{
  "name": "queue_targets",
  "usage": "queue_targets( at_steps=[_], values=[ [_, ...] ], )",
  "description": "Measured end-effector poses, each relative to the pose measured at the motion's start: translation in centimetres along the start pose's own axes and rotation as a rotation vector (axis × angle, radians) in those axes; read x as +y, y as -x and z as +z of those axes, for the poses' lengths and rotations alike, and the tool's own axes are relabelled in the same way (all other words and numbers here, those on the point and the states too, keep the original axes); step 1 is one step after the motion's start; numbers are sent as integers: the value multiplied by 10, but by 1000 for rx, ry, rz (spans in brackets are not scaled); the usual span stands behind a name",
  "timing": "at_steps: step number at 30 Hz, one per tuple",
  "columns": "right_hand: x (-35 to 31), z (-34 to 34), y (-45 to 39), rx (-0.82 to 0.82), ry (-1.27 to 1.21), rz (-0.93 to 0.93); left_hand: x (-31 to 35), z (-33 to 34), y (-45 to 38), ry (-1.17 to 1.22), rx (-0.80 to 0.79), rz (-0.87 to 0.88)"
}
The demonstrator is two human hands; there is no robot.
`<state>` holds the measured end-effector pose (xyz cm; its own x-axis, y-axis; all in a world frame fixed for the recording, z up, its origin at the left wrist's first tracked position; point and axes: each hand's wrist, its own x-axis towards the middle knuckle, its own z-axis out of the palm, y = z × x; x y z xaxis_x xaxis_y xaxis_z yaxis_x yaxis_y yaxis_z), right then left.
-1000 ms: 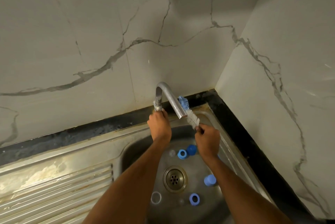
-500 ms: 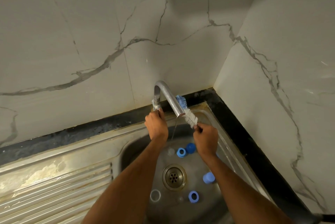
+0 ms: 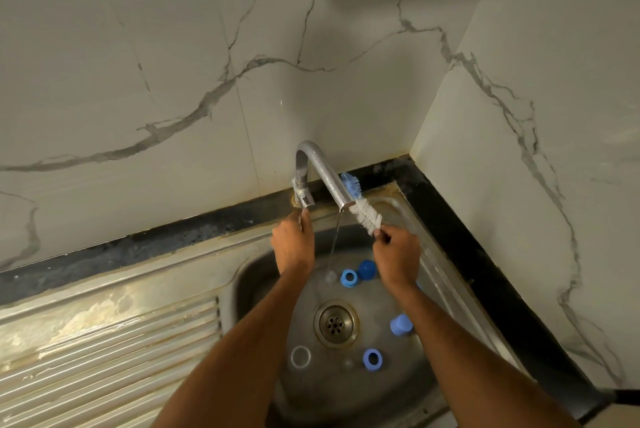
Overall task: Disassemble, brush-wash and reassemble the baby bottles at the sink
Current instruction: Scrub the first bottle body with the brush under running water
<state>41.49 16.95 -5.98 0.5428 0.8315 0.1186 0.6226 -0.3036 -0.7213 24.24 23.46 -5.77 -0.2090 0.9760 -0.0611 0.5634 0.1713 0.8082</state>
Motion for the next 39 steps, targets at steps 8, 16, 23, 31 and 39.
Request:
queue_targets(
  at_steps=[8, 16, 23, 31, 39],
  values=[
    [4, 8, 18, -19, 26, -9, -91, -5, 43, -294, -228, 113],
    [15, 10, 33, -39, -39, 11, -124, 1, 55, -529, -390, 27],
    [23, 5, 33, -16, -45, 12, -140, 13, 55, -507, -447, -39],
    [25, -3, 30, 2, -51, 11, -91, 13, 42, 13, -318, -191],
    [21, -18, 26, 56, -81, -20, -40, 20, 35, 936, -453, -774]
  ],
)
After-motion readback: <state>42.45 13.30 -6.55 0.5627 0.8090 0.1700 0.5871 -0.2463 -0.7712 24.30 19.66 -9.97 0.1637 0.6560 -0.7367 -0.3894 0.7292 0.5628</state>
